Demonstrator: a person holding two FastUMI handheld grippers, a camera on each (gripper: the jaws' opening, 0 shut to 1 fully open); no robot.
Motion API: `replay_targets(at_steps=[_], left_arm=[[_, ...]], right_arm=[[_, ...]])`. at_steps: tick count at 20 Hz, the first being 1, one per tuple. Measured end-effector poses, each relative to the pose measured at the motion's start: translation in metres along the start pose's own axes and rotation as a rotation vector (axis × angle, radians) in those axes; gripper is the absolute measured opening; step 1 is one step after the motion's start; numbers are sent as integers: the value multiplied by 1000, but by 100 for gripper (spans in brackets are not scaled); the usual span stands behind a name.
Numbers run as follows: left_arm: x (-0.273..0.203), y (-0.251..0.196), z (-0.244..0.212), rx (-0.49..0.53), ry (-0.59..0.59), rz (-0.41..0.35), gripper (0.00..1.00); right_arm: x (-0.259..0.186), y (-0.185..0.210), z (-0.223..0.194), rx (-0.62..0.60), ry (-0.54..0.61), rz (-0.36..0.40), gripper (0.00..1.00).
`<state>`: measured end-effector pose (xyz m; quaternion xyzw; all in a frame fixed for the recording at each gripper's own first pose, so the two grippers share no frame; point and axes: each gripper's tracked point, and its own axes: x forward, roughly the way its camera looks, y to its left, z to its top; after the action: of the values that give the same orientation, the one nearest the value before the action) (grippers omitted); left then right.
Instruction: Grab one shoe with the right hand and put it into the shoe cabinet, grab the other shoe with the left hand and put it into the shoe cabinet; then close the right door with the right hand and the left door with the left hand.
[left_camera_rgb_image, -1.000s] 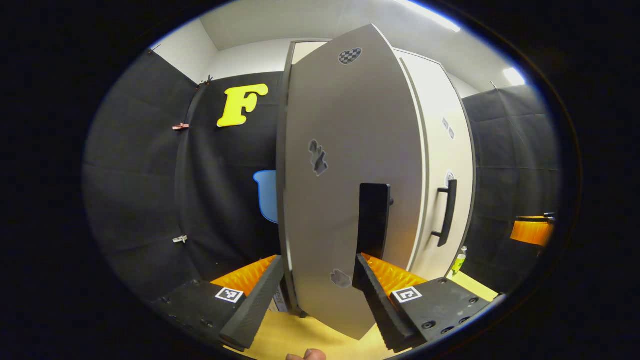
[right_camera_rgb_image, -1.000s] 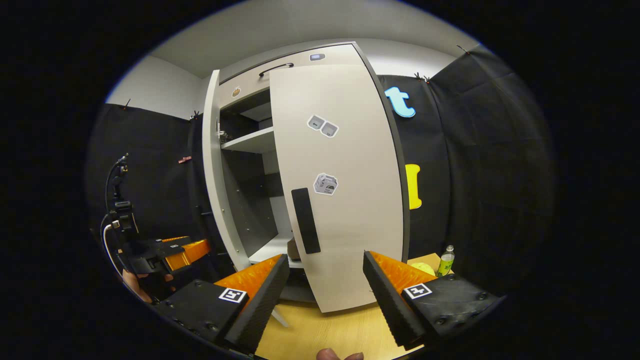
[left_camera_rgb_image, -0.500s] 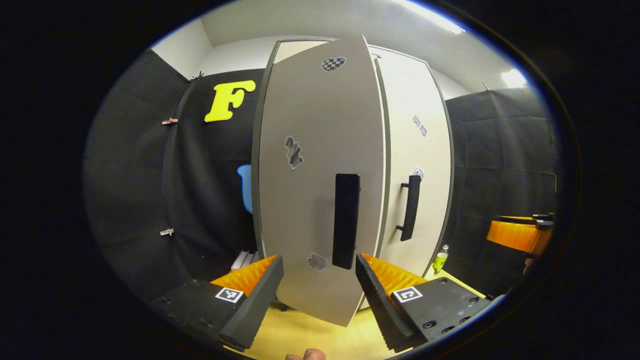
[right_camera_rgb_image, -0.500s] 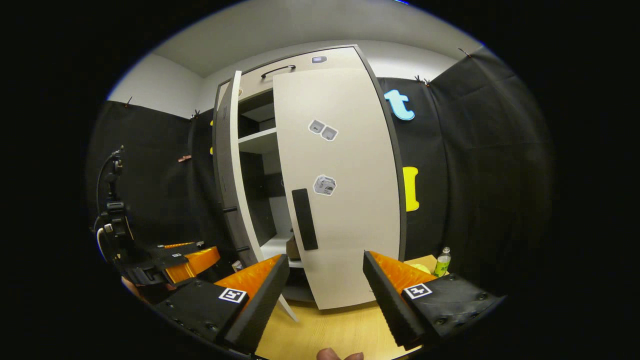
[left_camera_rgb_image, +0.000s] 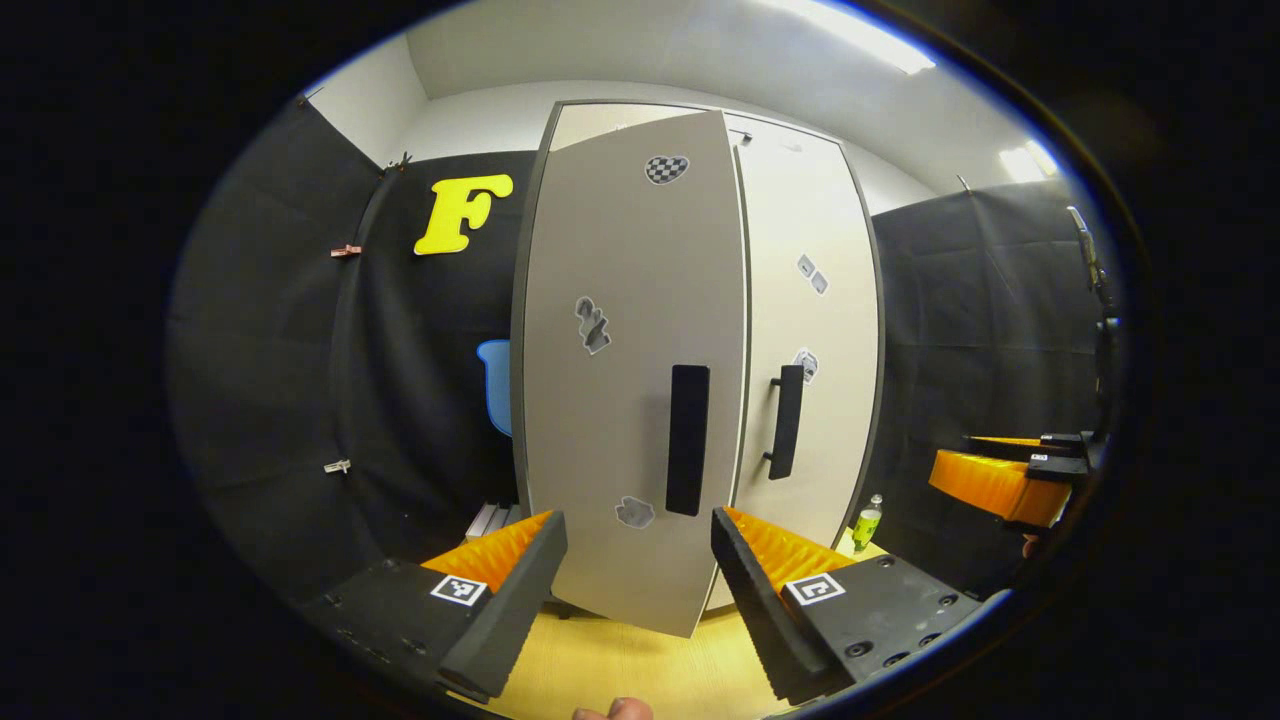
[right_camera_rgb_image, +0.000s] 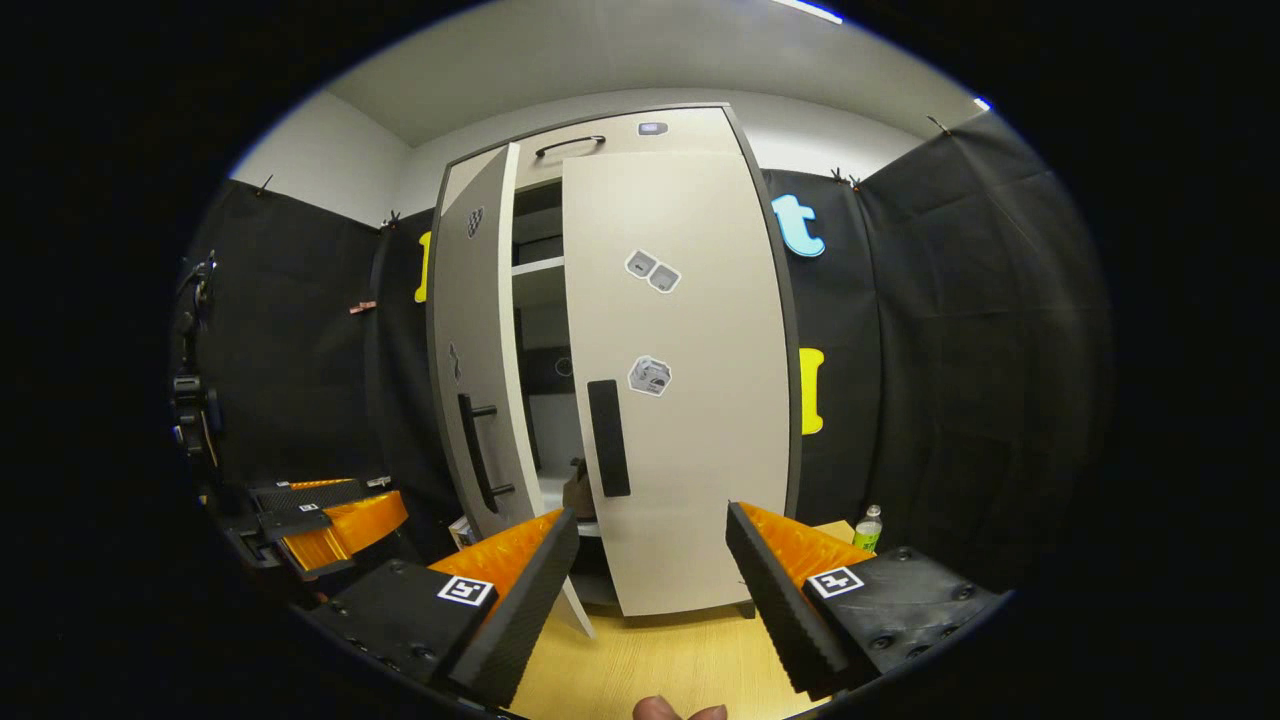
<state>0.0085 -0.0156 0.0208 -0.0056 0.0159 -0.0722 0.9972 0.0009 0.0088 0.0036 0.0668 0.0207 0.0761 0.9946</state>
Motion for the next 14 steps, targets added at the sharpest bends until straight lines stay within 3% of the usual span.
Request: replay_targets(at_steps=[14], left_arm=[[-19,-9,2,25,-9,-7,93]], right_arm=[[-11,0,-1,-55,-19,-38,98]])
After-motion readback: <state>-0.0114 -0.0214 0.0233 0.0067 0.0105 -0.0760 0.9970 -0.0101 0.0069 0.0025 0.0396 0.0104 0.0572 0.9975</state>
